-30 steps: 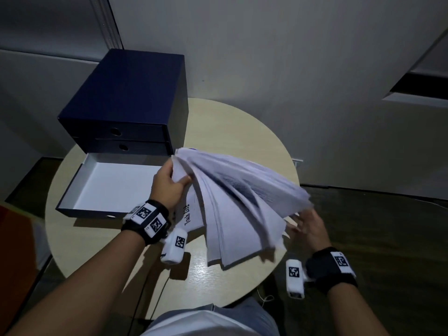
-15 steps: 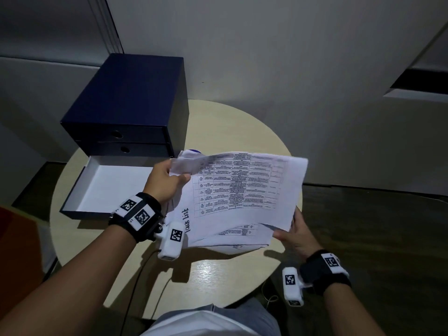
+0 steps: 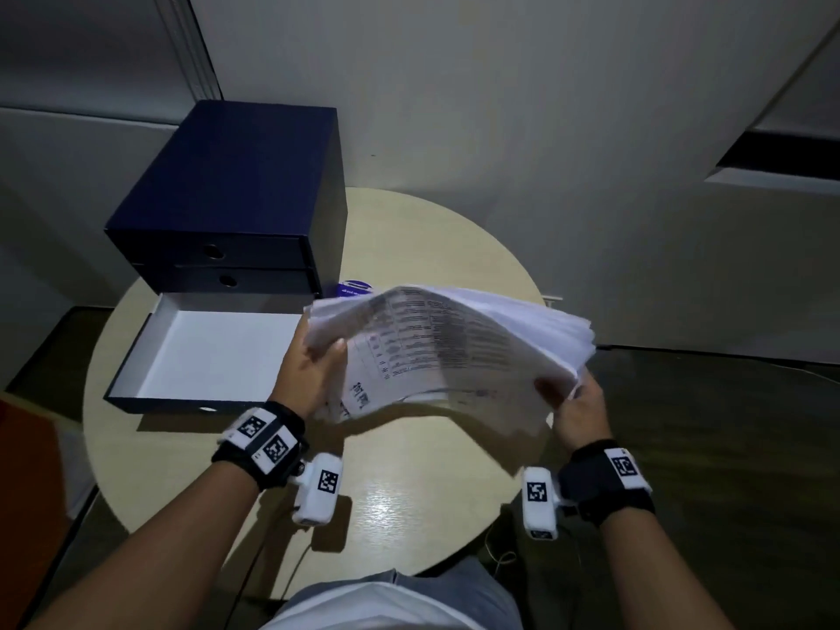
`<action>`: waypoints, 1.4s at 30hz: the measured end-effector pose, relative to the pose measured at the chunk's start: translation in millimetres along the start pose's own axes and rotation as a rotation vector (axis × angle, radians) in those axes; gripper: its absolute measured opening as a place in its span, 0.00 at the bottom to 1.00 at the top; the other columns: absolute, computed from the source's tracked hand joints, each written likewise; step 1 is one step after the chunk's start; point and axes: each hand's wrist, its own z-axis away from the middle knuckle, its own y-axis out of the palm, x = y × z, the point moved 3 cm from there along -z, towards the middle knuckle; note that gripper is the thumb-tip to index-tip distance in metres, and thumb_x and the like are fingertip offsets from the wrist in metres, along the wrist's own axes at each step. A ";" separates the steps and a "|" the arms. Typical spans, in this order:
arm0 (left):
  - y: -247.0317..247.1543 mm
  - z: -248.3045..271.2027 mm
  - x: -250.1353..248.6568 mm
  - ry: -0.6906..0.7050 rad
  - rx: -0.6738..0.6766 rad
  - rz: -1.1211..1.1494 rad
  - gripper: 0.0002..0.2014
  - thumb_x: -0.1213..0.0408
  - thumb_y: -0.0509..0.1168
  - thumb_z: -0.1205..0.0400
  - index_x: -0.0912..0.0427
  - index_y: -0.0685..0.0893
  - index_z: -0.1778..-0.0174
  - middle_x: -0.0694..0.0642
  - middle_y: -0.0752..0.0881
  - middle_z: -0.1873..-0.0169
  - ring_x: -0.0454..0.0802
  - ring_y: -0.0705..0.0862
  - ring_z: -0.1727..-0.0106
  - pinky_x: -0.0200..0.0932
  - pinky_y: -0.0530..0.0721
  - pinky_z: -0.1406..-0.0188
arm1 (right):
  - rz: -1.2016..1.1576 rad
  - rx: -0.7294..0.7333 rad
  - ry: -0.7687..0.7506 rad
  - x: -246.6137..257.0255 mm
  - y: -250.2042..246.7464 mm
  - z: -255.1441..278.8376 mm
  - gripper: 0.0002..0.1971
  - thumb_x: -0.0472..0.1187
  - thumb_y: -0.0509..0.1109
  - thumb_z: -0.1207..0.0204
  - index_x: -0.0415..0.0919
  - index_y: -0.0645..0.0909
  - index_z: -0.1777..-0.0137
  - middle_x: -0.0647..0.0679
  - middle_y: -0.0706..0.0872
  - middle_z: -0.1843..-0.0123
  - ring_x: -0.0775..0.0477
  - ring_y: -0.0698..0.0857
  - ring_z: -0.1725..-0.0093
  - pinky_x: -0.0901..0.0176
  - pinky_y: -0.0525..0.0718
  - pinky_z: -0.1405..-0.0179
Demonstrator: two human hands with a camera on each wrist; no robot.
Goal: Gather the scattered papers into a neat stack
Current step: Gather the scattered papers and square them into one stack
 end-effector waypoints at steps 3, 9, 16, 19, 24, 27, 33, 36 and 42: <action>3.9 11.0 21.2 -0.124 0.023 -0.072 0.23 0.81 0.63 0.19 0.46 0.78 0.40 0.55 0.83 0.43 0.57 0.83 0.41 0.51 0.87 0.53 | 0.083 0.052 0.084 -18.2 7.9 11.9 0.28 0.17 0.70 0.29 0.39 0.75 0.33 0.50 0.84 0.48 0.46 0.83 0.45 0.46 0.82 0.45; 12.3 8.9 28.6 -0.267 -0.047 -0.072 0.27 0.84 0.63 0.21 0.49 0.77 0.34 0.55 0.85 0.43 0.56 0.82 0.39 0.50 0.86 0.50 | 0.101 -0.033 0.112 -28.7 14.0 7.9 0.24 0.28 0.69 0.22 0.41 0.72 0.28 0.44 0.81 0.39 0.44 0.78 0.39 0.48 0.77 0.40; 3.9 5.4 28.7 -0.218 -0.026 -0.069 0.19 0.88 0.59 0.25 0.58 0.79 0.51 0.58 0.85 0.58 0.54 0.83 0.56 0.38 0.83 0.66 | 0.010 -0.056 0.045 -26.9 -0.4 19.3 0.23 0.18 0.67 0.31 0.42 0.77 0.42 0.43 0.84 0.51 0.46 0.82 0.51 0.49 0.82 0.47; 3.4 6.8 45.9 -0.297 -0.026 -0.040 0.22 0.89 0.58 0.25 0.54 0.78 0.55 0.60 0.83 0.59 0.60 0.83 0.54 0.44 0.81 0.66 | 0.081 0.017 0.058 -31.4 3.3 17.9 0.29 0.22 0.70 0.39 0.27 0.75 0.35 0.34 0.83 0.45 0.48 0.80 0.50 0.79 0.79 0.59; 8.7 2.6 40.5 -0.299 -0.005 -0.021 0.26 0.89 0.58 0.29 0.52 0.84 0.50 0.60 0.87 0.55 0.56 0.85 0.50 0.51 0.86 0.60 | 0.015 -0.016 0.065 -29.5 -1.1 16.3 0.26 0.11 0.63 0.33 0.37 0.79 0.41 0.45 0.85 0.52 0.48 0.84 0.51 0.58 0.80 0.56; 17.9 0.2 40.1 -0.298 0.029 -0.047 0.23 0.86 0.62 0.26 0.51 0.84 0.49 0.60 0.87 0.54 0.64 0.85 0.47 0.53 0.88 0.58 | 0.013 -0.003 0.133 -33.1 8.4 17.1 0.24 0.17 0.67 0.28 0.31 0.76 0.32 0.43 0.85 0.50 0.43 0.83 0.48 0.52 0.83 0.50; 14.0 -0.3 37.9 -0.227 -0.015 -0.030 0.23 0.81 0.71 0.26 0.49 0.81 0.45 0.55 0.87 0.49 0.55 0.84 0.42 0.48 0.86 0.51 | 0.000 -0.026 0.075 -18.1 9.1 19.1 0.22 0.22 0.71 0.26 0.39 0.77 0.34 0.51 0.84 0.51 0.51 0.84 0.50 0.65 0.82 0.59; 9.6 7.5 32.0 -0.163 0.008 0.169 0.23 0.68 0.75 0.28 0.58 0.77 0.38 0.58 0.86 0.47 0.51 0.86 0.45 0.45 0.86 0.56 | -0.031 0.021 -0.025 -6.6 8.5 27.9 0.25 0.22 0.73 0.28 0.44 0.75 0.36 0.54 0.81 0.46 0.56 0.81 0.46 0.65 0.86 0.59; 14.7 -1.7 9.1 -0.059 -0.182 0.191 0.13 0.58 0.68 0.17 0.67 0.81 0.47 0.51 0.85 0.61 0.38 0.84 0.64 0.34 0.81 0.65 | -0.083 -0.122 -0.158 14.7 14.8 25.2 0.19 0.52 0.77 0.32 0.54 0.80 0.41 0.54 0.82 0.42 0.52 0.81 0.44 0.53 0.84 0.53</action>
